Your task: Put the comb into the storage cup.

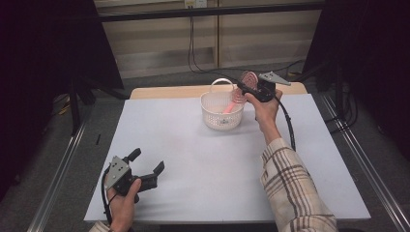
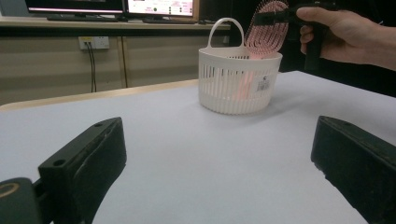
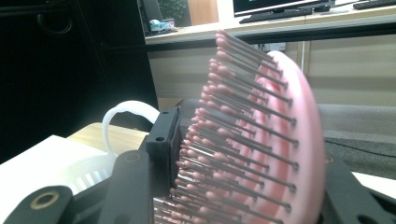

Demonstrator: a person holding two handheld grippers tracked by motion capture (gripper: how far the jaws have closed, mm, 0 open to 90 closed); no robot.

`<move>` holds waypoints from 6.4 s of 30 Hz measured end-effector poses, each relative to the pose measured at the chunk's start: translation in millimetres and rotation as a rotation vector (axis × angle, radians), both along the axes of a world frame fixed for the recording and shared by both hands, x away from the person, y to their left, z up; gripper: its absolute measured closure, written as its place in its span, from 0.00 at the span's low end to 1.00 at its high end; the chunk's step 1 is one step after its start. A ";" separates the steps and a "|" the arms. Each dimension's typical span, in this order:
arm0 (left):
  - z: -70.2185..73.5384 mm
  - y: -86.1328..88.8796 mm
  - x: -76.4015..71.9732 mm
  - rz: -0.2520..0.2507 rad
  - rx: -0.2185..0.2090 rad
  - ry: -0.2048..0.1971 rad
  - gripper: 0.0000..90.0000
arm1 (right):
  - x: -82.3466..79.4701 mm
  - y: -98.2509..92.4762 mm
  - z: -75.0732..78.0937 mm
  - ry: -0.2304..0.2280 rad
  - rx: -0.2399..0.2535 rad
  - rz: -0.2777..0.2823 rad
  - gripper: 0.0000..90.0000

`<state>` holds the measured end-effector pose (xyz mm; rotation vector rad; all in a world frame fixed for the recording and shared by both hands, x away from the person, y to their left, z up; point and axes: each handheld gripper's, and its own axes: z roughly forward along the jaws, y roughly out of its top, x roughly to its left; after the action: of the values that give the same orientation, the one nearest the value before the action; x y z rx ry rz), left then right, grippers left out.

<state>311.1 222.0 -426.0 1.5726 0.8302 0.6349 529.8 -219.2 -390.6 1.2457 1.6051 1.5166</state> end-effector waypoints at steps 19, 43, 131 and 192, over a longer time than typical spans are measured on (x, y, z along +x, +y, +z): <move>0.4 0.6 0.3 0.000 -0.014 -0.001 0.04 | 1.1 -1.5 0.4 -0.019 -0.039 -0.015 0.55; 0.7 1.4 1.0 -0.002 -0.014 0.002 0.04 | -2.6 -4.7 4.7 0.003 -0.049 -0.041 0.14; 2.6 8.9 -5.9 0.059 -0.020 -0.019 0.04 | -106.8 -37.8 25.4 -0.129 -0.115 0.004 0.00; 3.3 11.8 -8.0 0.095 -0.031 -0.014 0.03 | -227.8 -61.8 -5.6 -0.116 -0.162 -0.040 0.01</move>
<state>303.1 233.8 -422.7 1.5065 0.9043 0.6974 301.9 -281.1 -396.2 1.0754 1.5839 1.3782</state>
